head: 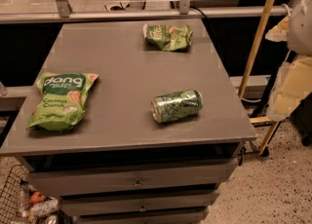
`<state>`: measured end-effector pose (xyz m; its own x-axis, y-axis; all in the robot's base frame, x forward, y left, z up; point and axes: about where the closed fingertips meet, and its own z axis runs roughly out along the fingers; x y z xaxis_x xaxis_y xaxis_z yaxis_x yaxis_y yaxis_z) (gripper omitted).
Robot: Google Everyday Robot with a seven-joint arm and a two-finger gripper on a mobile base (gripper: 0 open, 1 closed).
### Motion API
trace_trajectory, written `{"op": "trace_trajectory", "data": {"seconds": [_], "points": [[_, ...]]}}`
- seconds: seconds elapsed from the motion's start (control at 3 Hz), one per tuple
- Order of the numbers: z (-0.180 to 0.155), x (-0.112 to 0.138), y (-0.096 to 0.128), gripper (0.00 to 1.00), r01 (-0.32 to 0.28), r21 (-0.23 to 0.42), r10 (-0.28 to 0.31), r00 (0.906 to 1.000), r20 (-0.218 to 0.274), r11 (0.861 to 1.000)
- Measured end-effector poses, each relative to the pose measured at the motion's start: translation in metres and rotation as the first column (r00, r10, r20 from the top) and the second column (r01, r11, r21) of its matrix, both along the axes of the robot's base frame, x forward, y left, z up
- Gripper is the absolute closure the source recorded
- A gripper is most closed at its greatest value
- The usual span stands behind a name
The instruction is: Move green jalapeno chip bag near green rice chip bag
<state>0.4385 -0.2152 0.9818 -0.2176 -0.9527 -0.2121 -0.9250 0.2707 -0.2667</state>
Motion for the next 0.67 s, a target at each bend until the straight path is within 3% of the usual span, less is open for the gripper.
{"op": "trace_trajectory", "data": {"seconds": [0.67], "points": [[0.002, 0.011, 0.013, 0.0, -0.028, 0.011, 0.028, 0.9995, 0.014, 1.0]]}}
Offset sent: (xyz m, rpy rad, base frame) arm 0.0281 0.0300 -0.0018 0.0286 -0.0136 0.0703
